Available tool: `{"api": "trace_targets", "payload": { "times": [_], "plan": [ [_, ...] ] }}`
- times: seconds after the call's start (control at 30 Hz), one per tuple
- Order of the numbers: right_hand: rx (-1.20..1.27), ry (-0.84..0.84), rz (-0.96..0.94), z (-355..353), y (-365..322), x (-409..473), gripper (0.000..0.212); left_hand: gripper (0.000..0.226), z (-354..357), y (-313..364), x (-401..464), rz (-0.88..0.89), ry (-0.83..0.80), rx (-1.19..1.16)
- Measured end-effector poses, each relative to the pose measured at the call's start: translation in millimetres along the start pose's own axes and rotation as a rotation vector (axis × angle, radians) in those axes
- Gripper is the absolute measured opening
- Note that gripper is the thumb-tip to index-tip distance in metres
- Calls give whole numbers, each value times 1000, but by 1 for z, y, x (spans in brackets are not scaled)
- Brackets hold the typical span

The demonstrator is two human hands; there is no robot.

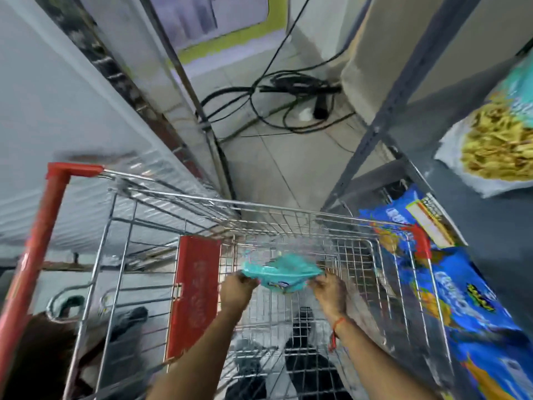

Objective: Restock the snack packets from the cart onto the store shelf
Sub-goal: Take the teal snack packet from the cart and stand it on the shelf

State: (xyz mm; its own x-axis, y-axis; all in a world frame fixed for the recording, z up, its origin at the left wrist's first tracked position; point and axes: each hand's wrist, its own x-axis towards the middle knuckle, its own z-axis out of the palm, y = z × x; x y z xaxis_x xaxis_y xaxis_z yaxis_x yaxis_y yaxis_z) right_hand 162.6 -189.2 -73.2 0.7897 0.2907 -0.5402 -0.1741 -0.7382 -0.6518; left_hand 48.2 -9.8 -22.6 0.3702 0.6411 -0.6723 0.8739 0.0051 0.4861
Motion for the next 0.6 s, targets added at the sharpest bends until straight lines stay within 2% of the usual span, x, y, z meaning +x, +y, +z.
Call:
{"api": "trace_targets", "payload": {
  "times": [0.13, 0.2, 0.33, 0.5, 0.6],
  "plan": [
    [61, 90, -30, -5, -4, -8, 4, 27, 3, 9, 3, 23, 48, 40],
    [115, 126, -42, -16, -10, -14, 16, 23, 4, 18, 1, 61, 42, -6],
    [161, 184, 12, -36, -15, -27, 14, 19, -1, 44, -8, 118, -58, -107],
    [238, 376, -55, -63, -20, -56, 29, 14, -21, 81, -30, 373, -226, -167],
    [283, 539, -111, -93, -40, -85, 35, 22, -36, 108, -54, 561, -297, -196]
  ]
}}
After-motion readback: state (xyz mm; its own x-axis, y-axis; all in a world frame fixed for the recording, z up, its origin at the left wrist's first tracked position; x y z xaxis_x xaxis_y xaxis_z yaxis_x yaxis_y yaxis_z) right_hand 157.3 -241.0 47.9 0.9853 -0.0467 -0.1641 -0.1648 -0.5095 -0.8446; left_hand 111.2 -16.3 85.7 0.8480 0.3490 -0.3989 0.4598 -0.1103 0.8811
